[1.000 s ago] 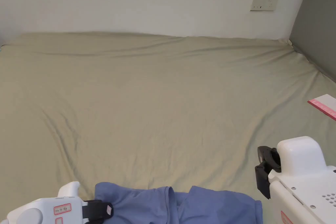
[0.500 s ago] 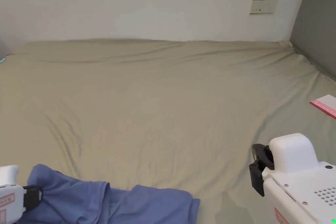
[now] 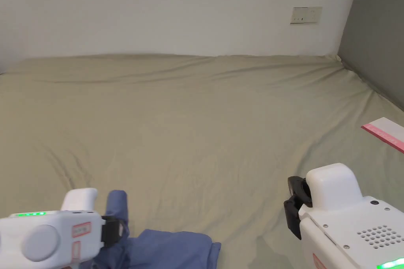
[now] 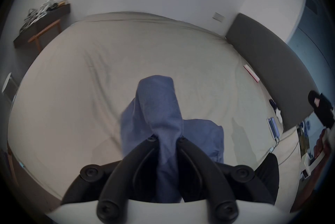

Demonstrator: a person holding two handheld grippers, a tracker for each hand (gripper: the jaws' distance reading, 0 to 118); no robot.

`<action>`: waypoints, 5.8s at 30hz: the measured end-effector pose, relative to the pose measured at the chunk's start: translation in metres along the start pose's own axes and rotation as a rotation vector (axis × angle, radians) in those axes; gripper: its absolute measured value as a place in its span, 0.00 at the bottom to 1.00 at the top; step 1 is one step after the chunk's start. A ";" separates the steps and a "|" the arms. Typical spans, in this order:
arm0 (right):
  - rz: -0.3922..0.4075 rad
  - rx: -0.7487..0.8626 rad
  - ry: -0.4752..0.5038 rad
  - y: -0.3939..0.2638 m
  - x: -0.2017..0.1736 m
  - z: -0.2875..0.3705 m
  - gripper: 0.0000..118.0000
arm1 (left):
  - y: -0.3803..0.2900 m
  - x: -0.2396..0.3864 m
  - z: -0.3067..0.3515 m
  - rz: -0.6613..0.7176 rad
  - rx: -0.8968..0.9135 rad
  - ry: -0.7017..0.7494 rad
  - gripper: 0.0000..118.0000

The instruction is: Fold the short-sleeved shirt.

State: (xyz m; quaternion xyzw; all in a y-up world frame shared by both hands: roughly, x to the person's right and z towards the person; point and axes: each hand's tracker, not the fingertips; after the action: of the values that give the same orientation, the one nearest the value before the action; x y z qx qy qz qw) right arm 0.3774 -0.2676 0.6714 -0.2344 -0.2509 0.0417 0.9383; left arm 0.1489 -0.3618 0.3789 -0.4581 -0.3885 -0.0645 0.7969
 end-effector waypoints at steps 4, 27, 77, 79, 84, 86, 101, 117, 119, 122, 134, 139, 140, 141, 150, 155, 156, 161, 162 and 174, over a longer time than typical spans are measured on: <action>-0.009 -0.004 -0.009 -0.003 0.005 0.000 0.02 | -0.012 0.037 -0.045 -0.008 -0.089 -0.069 0.09; -0.045 -0.030 -0.021 -0.015 0.017 -0.006 0.02 | -0.031 0.050 -0.056 0.156 0.064 -0.272 0.40; 0.105 -0.447 0.370 -0.096 -0.113 -0.161 0.02 | -0.075 -0.080 -0.027 0.065 0.225 -0.057 0.00; 0.107 -0.549 0.408 -0.119 -0.123 -0.176 0.02 | -0.075 -0.088 -0.032 0.083 0.179 -0.083 0.10; 0.068 -0.579 0.446 -0.139 -0.120 -0.185 0.02 | -0.072 -0.106 -0.054 0.182 0.055 -0.182 0.38; 0.040 -0.585 0.463 -0.142 -0.114 -0.188 0.02 | -0.070 -0.115 -0.070 0.249 0.007 -0.258 0.87; -0.049 -0.579 0.518 -0.148 -0.101 -0.192 0.02 | -0.083 -0.109 -0.157 0.667 -0.208 -0.643 0.25; -0.029 -0.219 0.189 -0.038 -0.041 -0.101 0.02 | -0.053 -0.057 -0.067 0.341 -0.100 -0.342 0.25; -0.001 -0.146 0.141 -0.018 -0.035 -0.083 0.02 | -0.053 -0.052 -0.053 0.307 -0.071 -0.314 0.25; 0.023 -0.054 0.068 0.007 -0.033 -0.063 0.02 | -0.051 -0.048 -0.035 0.217 -0.050 -0.220 0.25; 0.096 0.127 0.021 0.055 -0.083 -0.029 0.02 | -0.061 -0.099 -0.004 0.048 -0.022 0.126 0.25; 0.094 0.136 0.040 0.063 -0.110 -0.035 0.02 | -0.061 -0.150 0.004 0.026 -0.017 0.284 0.25; 0.097 0.136 0.043 0.063 -0.115 -0.036 0.02 | -0.062 -0.159 0.007 0.024 -0.017 0.306 0.25; 0.102 0.135 0.045 0.063 -0.120 -0.037 0.02 | -0.062 -0.170 0.010 0.029 -0.017 0.330 0.25; 0.134 0.102 0.055 0.061 -0.158 -0.058 0.02 | -0.058 -0.275 0.029 0.055 -0.058 0.532 0.25; 0.159 0.069 0.052 0.058 -0.168 -0.070 0.02 | -0.052 -0.335 0.036 0.023 -0.074 0.671 0.25; 0.161 0.061 0.053 0.057 -0.169 -0.072 0.02 | -0.051 -0.359 0.030 -0.011 -0.093 0.712 0.25; 0.176 0.026 0.047 0.052 -0.173 -0.085 0.02 | -0.041 -0.417 0.031 -0.054 -0.127 0.831 0.25; 0.179 0.015 0.047 0.052 -0.174 -0.089 0.02 | -0.038 -0.429 0.030 -0.062 -0.128 0.849 0.25; 0.146 0.040 0.018 0.065 -0.138 -0.080 0.02 | 0.036 -0.352 0.126 0.009 0.324 0.782 0.95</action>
State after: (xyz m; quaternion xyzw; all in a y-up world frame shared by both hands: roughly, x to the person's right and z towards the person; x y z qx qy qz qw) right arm 0.2987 -0.2702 0.5181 -0.2334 -0.2237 0.1130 0.9395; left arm -0.1474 -0.3321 0.1509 -0.2696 -0.0601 -0.1678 0.9464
